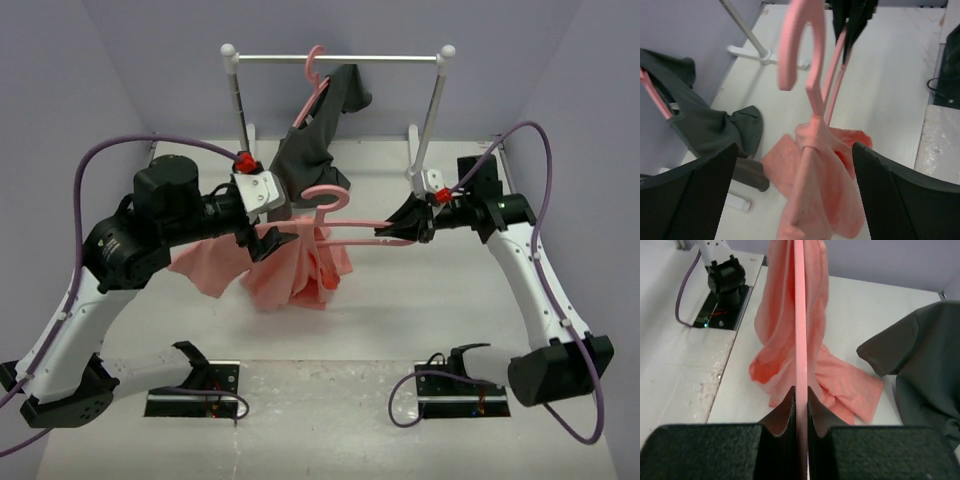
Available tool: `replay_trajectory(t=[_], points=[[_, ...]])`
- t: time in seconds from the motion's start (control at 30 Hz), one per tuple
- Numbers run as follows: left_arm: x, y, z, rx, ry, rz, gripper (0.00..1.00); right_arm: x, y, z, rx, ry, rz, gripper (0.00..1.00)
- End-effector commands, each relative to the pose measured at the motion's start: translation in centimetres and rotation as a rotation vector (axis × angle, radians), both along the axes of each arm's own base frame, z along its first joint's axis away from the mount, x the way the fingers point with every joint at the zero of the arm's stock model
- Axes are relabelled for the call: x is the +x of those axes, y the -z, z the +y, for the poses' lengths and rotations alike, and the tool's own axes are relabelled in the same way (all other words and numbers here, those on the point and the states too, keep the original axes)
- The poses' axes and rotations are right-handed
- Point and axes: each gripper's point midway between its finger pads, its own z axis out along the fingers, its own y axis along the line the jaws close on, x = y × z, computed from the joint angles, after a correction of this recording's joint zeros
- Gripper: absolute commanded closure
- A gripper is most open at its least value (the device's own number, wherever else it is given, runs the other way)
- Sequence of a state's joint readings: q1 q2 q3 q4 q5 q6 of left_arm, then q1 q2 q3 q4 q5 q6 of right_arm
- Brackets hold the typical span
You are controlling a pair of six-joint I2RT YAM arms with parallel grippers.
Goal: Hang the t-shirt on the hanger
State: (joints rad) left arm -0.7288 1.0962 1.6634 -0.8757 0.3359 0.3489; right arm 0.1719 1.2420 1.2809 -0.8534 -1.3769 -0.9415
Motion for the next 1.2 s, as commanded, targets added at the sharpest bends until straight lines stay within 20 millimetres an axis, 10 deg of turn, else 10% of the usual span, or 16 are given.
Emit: replay_trajectory(t=[0.0,0.2,0.53,0.7,0.8,1.17], points=[[1.1,-2.9,1.5,-0.036,-0.096,-0.093,0.06,0.3,-4.4,0.1,0.057,0.065,-0.066,1.00],[-1.0,0.8,-1.9,0.033,0.146,0.043,0.27,-0.3,-4.4,-0.2,0.020,0.061,-0.028,1.00],[1.0,2.5,-2.8,0.076,0.112,0.066,0.47,-2.3,-4.9,-0.5,0.033,0.039,-0.106,1.00],[1.3,3.2,-2.9,0.088,0.104,0.081,0.67,-3.0,-5.2,-0.5,0.036,0.030,-0.116,1.00],[0.4,2.4,-3.1,0.064,0.148,0.067,1.00,-3.3,-5.4,-0.5,0.040,0.020,-0.122,1.00],[-0.6,5.1,-3.6,0.018,0.215,0.040,1.00,-3.9,-5.7,0.0,0.105,-0.060,-0.073,0.93]])
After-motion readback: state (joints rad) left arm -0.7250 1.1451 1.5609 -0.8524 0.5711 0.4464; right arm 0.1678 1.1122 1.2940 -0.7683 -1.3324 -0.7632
